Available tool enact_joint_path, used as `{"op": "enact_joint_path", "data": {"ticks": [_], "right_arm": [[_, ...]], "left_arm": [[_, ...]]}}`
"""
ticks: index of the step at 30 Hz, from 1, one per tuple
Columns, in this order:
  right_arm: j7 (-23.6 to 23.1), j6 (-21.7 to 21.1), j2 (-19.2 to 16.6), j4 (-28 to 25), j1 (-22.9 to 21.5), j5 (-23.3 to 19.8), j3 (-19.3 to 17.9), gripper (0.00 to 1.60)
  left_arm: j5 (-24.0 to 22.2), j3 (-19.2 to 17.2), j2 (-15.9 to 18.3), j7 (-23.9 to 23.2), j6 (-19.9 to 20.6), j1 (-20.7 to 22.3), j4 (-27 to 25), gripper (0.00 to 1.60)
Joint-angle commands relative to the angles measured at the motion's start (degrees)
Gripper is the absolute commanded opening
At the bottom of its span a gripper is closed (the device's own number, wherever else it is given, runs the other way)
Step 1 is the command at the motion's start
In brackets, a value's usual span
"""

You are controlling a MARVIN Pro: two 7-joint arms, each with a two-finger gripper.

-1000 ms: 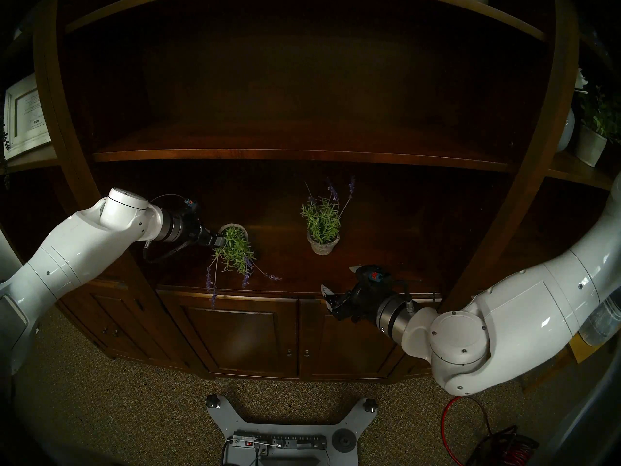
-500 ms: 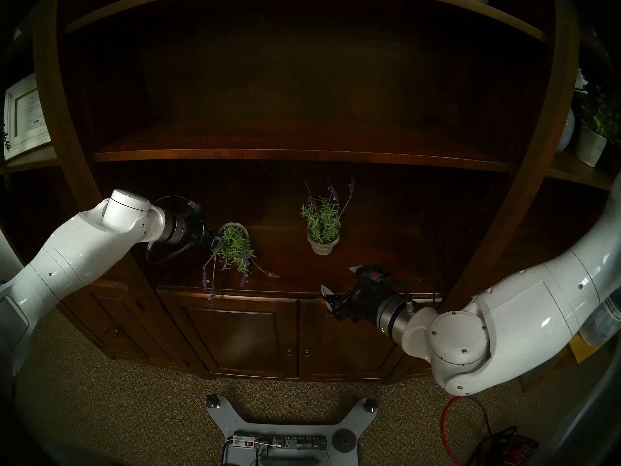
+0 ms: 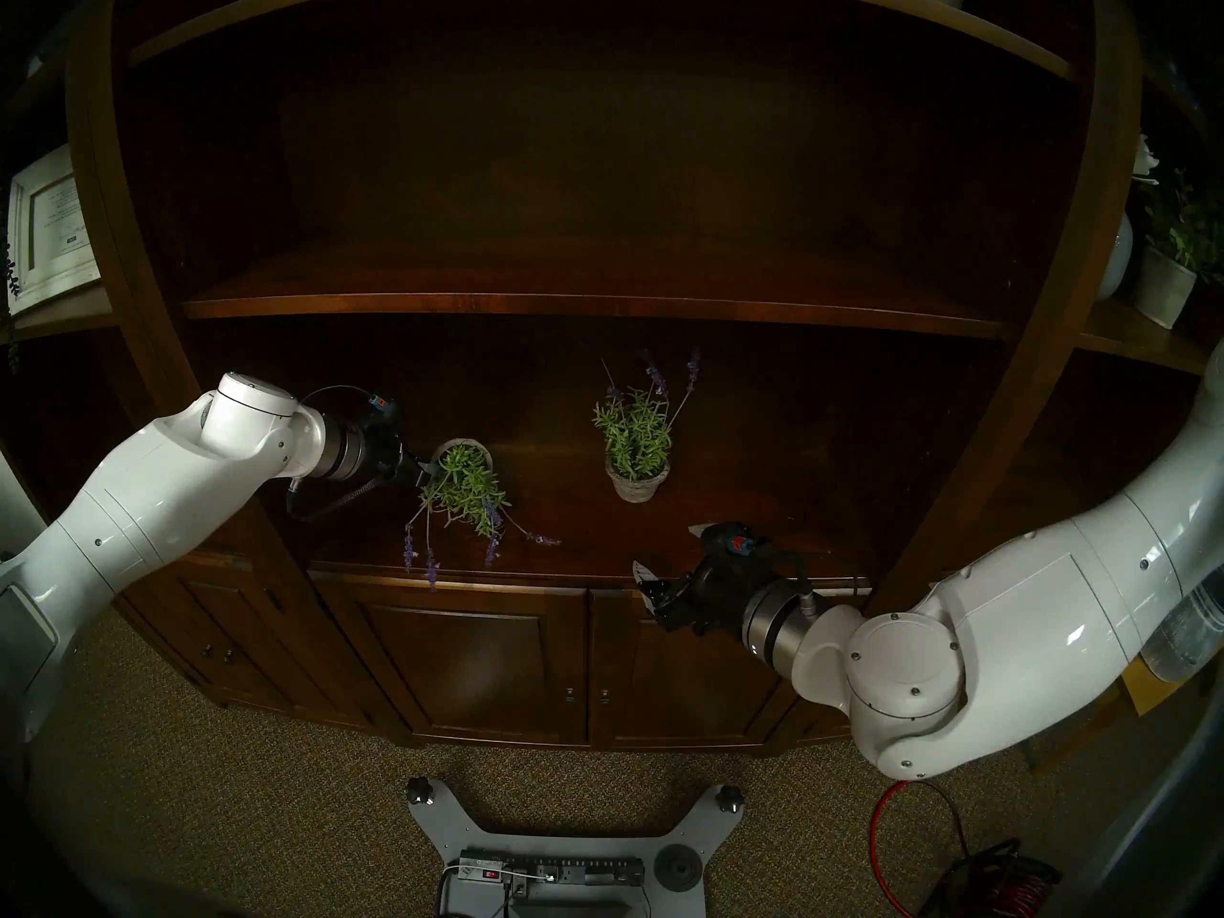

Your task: Place the fake decorative plant upright

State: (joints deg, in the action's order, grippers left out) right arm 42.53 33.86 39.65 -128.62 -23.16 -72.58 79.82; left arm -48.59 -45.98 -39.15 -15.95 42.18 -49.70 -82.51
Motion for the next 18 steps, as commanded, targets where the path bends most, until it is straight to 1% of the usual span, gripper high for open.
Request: {"op": "enact_joint_path", "data": {"ticks": [1,5,6,11,16,17,18], "right_arm": [[-0.11,0.51,0.1,0.07,-0.79,0.61,-0.88,1.6],[-0.11,0.51,0.09,0.07,-0.79,0.61,-0.89,1.6],[-0.11,0.51,0.09,0.07,-0.79,0.61,-0.88,1.6],[-0.11,0.51,0.1,0.07,-0.79,0.6,-0.88,1.6],[-0.11,0.51,0.1,0.07,-0.79,0.59,-0.88,1.6],[-0.11,0.51,0.1,0.07,-0.79,0.59,-0.88,1.6],[-0.11,0.51,0.1,0.07,-0.79,0.59,-0.88,1.6]], "left_arm": [[-0.45,-0.59,0.2,0.48,0.75,0.26,-1.14,0.33],[-0.43,-0.66,0.34,0.62,1.02,-0.12,-1.43,0.31],[-0.37,-0.64,0.31,0.62,0.96,-0.2,-1.34,0.35],[-0.22,-0.51,0.22,0.53,0.96,-0.33,-1.03,0.36],[-0.53,-0.76,0.67,0.68,1.13,-0.8,-1.77,0.46],[-0.55,-0.77,0.71,0.7,1.14,-0.84,-1.84,0.5],[-0.55,-0.77,0.71,0.7,1.14,-0.84,-1.84,0.5]]}}
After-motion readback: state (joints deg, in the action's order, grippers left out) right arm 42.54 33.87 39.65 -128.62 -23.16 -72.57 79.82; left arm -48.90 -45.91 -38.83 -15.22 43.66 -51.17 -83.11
